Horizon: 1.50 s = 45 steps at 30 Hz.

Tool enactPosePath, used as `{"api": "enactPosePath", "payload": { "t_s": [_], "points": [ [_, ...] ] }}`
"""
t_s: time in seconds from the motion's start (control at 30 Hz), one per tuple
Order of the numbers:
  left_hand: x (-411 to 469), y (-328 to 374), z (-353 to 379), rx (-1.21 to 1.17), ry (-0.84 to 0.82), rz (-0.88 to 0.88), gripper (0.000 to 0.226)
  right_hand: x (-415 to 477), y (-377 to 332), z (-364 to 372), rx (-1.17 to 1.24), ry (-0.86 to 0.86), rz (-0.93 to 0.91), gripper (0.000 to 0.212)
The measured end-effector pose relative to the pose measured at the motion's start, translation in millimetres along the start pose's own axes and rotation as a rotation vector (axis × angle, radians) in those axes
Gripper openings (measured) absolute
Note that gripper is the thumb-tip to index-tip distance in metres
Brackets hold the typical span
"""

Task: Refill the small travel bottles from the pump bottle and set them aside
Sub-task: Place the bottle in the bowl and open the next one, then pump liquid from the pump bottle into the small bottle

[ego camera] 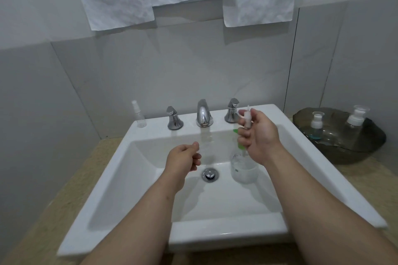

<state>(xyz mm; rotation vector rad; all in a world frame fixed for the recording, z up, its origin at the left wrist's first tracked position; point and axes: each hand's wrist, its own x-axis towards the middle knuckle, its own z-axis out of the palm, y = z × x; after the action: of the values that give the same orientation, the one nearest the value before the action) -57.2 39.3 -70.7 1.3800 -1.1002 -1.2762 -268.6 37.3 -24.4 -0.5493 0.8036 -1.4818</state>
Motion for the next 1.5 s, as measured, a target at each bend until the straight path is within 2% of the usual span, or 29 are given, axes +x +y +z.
{"api": "enactPosePath", "payload": {
  "t_s": [0.13,0.33,0.57,0.67,0.87,1.07,1.17,1.23,1.3,1.4,1.5],
  "points": [
    [0,-3,6,0.089,-0.101,-0.01,0.022,10,-2,-9,-0.165,0.224,-0.255,0.017],
    [0,-5,12,0.152,-0.175,0.037,0.012,35,4,-24,-0.392,0.408,-0.356,0.018],
    [2,-7,13,0.04,-0.197,0.05,0.008,48,-4,-41,-0.399,0.49,-0.481,0.016],
    [3,-7,13,0.005,-0.173,0.063,0.015,52,-7,-50,-0.663,0.528,-0.559,0.016],
    [3,-10,15,0.061,-0.133,0.141,0.019,66,-13,-40,-1.084,0.491,-0.577,0.026],
    [3,-12,16,0.092,-0.163,0.175,0.019,80,-19,-42,-1.432,0.542,-0.418,0.027],
    [3,-10,16,0.085,-0.172,0.179,0.019,80,-23,-44,-1.46,0.512,-0.413,0.033],
    [2,-10,15,0.086,-0.17,0.172,0.019,72,-27,-47,-1.401,0.481,-0.427,0.053],
    [2,-10,15,0.088,-0.171,0.167,0.02,60,-32,-48,-1.363,0.515,-0.515,0.067],
    [1,-9,15,0.103,-0.17,0.171,0.02,39,-35,-40,-1.306,0.564,-0.624,0.047],
    [0,-8,14,0.135,-0.164,0.169,0.02,15,-24,-33,-1.202,0.488,-0.466,0.022]
  ]
}}
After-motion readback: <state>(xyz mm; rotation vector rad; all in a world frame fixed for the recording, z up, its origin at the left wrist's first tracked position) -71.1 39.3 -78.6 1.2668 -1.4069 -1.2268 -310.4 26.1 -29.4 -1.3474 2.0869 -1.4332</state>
